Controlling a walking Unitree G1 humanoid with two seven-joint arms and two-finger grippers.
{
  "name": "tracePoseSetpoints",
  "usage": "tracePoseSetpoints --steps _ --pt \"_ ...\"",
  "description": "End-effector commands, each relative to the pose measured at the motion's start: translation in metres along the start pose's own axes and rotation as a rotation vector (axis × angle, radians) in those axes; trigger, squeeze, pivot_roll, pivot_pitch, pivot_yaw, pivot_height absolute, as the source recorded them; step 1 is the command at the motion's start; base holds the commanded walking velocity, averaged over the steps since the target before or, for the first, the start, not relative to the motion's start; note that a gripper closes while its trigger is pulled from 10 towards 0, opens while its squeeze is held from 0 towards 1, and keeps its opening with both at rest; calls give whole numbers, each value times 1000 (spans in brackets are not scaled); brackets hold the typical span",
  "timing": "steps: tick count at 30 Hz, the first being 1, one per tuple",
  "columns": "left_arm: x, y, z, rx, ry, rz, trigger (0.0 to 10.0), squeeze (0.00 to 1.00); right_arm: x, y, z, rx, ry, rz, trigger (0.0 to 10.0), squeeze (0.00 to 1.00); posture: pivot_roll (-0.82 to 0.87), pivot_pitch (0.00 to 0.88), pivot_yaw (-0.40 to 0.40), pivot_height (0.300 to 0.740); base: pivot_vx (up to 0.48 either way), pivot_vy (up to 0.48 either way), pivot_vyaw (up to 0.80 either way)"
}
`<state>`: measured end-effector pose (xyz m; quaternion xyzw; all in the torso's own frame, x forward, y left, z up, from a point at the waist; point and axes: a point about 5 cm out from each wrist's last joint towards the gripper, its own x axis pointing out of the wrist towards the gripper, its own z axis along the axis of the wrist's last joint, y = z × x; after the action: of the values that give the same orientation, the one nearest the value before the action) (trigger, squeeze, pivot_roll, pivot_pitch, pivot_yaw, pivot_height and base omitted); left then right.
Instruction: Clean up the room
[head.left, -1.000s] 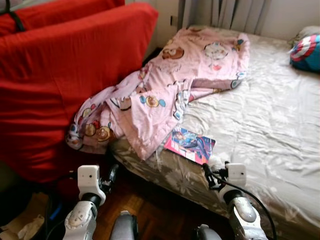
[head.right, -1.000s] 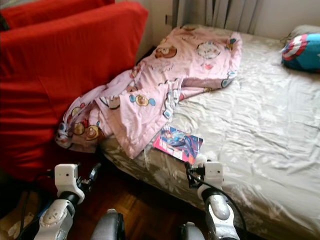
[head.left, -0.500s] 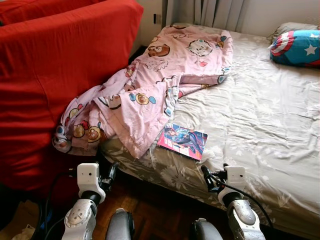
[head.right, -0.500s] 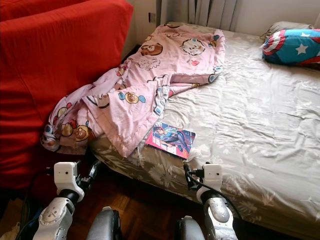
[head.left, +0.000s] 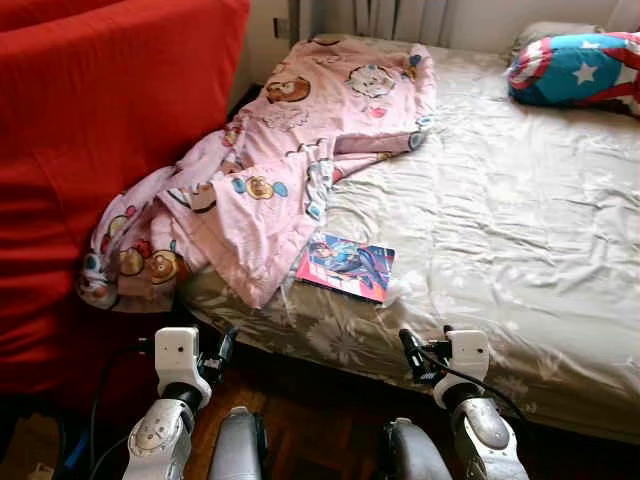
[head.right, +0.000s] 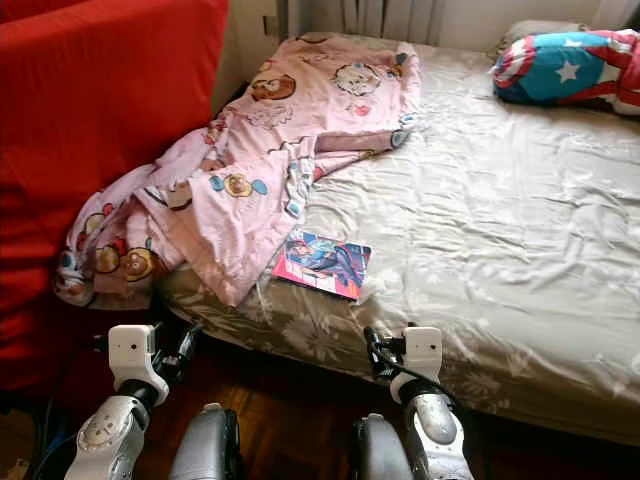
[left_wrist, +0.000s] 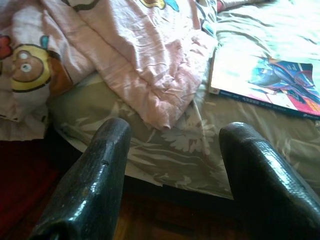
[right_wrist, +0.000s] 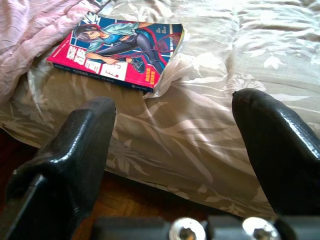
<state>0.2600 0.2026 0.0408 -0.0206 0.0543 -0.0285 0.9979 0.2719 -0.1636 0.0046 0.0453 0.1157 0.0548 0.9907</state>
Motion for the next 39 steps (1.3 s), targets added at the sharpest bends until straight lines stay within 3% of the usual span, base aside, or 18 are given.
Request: tracePoseSetpoints --steps 1,11,31,39 --pt "-3 1 -1 -3 11 2 10000 0 -2 1 -4 -1 17 6 10000 0 1 174 -10 613 296 0 0" --pt "-2 1 -1 -2 16 -7 10000 0 -2 4 -4 -48 18 45 10000 0 6 178 -7 613 330 0 241" --pt "-3 -1 0 -4 19 -8 10000 0 -2 0 -5 -5 34 17 10000 0 4 185 -10 613 360 0 81" --pt "-5 -2 -2 -2 26 -9 10000 0 3 -7 -9 85 90 -67 10000 0 5 196 -7 613 0 0 0"
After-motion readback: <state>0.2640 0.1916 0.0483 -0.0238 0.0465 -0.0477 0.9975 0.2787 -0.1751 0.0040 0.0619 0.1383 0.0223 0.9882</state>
